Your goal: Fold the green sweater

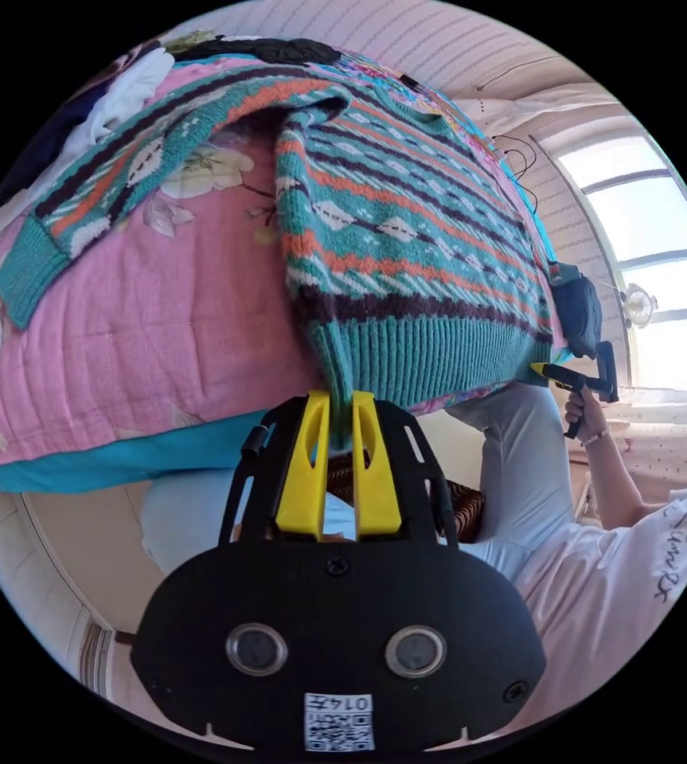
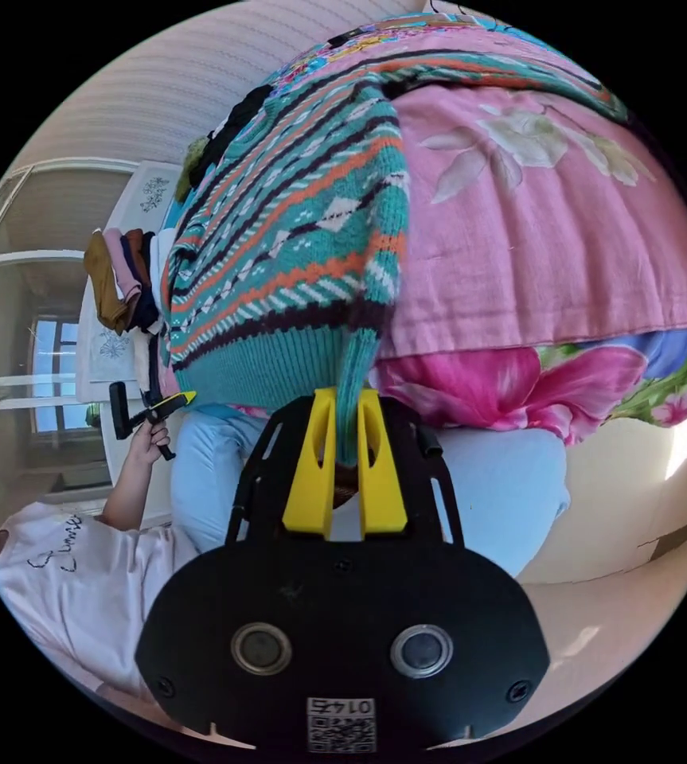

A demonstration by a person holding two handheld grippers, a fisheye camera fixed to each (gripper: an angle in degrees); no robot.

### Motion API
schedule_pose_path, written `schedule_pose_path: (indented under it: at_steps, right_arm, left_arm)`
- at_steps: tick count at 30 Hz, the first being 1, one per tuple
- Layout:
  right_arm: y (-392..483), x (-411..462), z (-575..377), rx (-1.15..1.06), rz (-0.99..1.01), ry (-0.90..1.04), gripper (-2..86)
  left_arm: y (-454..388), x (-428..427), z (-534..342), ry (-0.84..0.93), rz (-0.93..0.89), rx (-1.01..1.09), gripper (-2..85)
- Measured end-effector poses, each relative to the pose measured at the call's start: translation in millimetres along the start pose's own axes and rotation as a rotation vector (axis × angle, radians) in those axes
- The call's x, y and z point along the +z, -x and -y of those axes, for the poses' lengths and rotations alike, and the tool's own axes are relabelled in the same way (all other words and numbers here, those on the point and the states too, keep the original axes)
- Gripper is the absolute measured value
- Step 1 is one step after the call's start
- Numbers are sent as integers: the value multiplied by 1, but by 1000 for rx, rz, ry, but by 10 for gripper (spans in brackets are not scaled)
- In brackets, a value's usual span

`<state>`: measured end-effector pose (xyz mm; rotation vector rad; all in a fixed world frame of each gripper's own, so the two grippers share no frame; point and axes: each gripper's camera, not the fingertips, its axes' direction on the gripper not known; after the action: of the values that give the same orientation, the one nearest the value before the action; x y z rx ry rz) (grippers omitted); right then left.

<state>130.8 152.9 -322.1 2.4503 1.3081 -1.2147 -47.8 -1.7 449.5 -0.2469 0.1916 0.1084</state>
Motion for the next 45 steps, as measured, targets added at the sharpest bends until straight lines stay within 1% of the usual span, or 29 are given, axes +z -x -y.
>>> schedule_pose_path:
  at_steps: [4,9,12,15,19,21,23,25,28,31,32,34,36,38,39,41,43,45]
  right_arm:
    - [34,5,0,-110,-167,46,30]
    - [46,-7,-7,-131,-118,45,25]
    - [49,1,-9,-124,-136,67,25]
    - [49,23,-5,-81,-125,88,30]
    - [57,23,-14,-88,-134,104,36]
    - [56,18,-22,-67,-162,101,31]
    - [59,5,-32,-40,-177,39,26]
    - [73,-1,-35,-68,-194,-14,23]
    - [113,7,-28,-190,-227,-43,21]
    - [171,34,-8,-370,-258,-20,22]
    - [198,49,2,-444,-250,-9,24]
    - [242,76,20,-551,-211,26,27]
    - [293,105,35,-667,-154,46,33]
    - [368,143,50,-830,-90,71,44]
    - [388,153,54,-869,-81,81,47]
    - [462,189,62,-1022,-76,112,63]
    - [511,215,62,-1124,-79,133,72]
    - [552,241,60,-1208,-90,161,80]
  left_arm:
    - [0,-19,-11,-38,16,37,31]
    - [-6,-44,-27,-24,-35,87,25]
    - [-7,-34,-33,27,25,125,30]
    - [-2,-32,-36,22,12,82,41]
    - [11,-57,-55,-36,7,41,39]
    - [30,-81,-76,-111,32,-25,10]
    - [48,-101,-93,-188,45,-91,4]
    - [69,-118,-112,-276,63,-174,5]
    - [107,-144,-143,-404,98,-304,35]
    - [124,-157,-154,-465,139,-338,46]
    - [132,-163,-159,-516,157,-363,50]
    - [147,-170,-169,-650,155,-426,60]
    - [156,-167,-171,-713,156,-477,64]
    - [164,-159,-170,-738,137,-512,66]
    - [168,-153,-167,-732,125,-523,69]
    - [167,-147,-164,-742,161,-532,78]
    - [160,-147,-162,-770,255,-542,88]
    - [149,-145,-159,-809,390,-556,98]
